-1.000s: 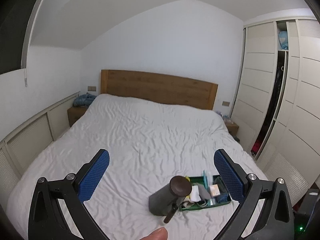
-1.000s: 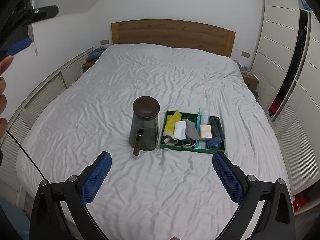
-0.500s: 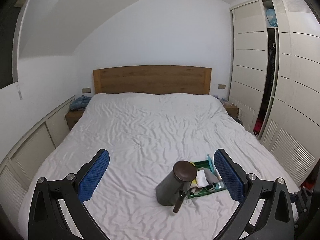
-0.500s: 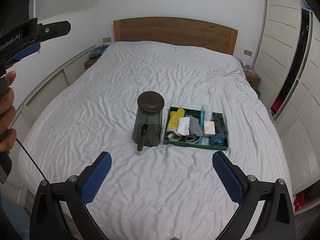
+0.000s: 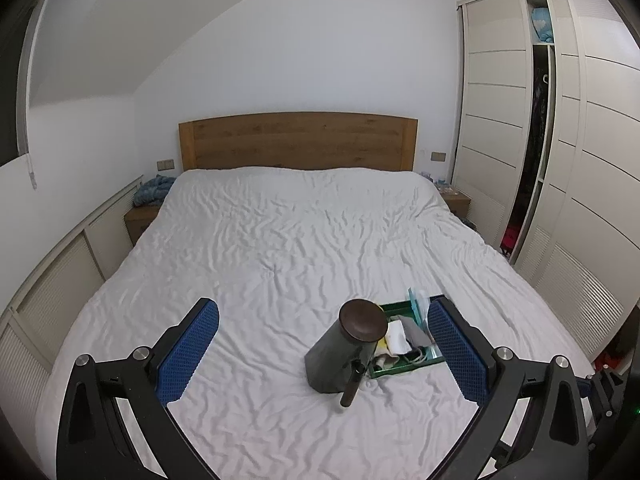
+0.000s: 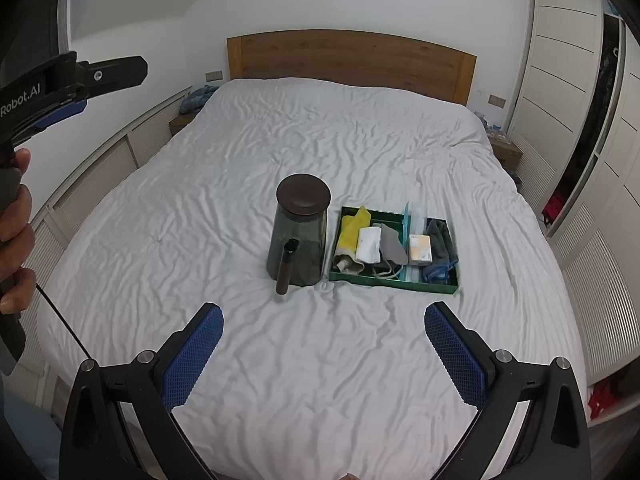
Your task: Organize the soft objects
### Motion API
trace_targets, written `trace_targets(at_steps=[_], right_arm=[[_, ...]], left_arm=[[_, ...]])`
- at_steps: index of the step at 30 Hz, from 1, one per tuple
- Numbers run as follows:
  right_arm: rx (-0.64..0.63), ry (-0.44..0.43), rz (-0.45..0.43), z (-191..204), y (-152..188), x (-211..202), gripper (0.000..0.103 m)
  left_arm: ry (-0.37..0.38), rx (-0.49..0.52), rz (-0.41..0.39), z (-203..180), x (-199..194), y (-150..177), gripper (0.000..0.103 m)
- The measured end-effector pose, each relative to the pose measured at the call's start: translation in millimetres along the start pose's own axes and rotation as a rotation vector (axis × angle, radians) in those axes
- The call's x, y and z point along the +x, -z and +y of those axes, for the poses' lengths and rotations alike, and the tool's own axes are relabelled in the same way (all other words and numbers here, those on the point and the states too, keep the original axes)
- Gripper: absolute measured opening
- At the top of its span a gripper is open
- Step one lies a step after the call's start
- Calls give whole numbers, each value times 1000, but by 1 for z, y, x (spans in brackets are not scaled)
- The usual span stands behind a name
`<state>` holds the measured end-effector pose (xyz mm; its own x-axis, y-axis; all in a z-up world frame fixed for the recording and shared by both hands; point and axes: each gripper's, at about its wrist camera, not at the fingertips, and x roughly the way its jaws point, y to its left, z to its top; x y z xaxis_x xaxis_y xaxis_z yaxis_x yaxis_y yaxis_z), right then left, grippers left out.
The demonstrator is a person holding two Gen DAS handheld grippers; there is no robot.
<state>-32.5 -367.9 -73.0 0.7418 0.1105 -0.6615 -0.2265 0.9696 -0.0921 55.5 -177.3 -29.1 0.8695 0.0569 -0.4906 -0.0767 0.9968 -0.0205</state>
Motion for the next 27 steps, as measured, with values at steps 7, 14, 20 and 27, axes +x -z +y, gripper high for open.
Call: trace_targets(at_steps=[7, 14, 20, 27], right_arm=[[-3, 1, 12, 2, 0, 0, 103], [-15, -4, 29, 5, 0, 5, 103], [-22, -5, 50, 8, -5, 11, 103], [-16, 11, 64, 6, -9, 13, 103]], left_arm=[[2, -1, 19, 1, 1, 4, 102], [-3, 3, 37, 3, 5, 6, 102], [-13, -2, 57, 8, 9, 11, 102], [-14, -7, 89, 12, 11, 18, 102]])
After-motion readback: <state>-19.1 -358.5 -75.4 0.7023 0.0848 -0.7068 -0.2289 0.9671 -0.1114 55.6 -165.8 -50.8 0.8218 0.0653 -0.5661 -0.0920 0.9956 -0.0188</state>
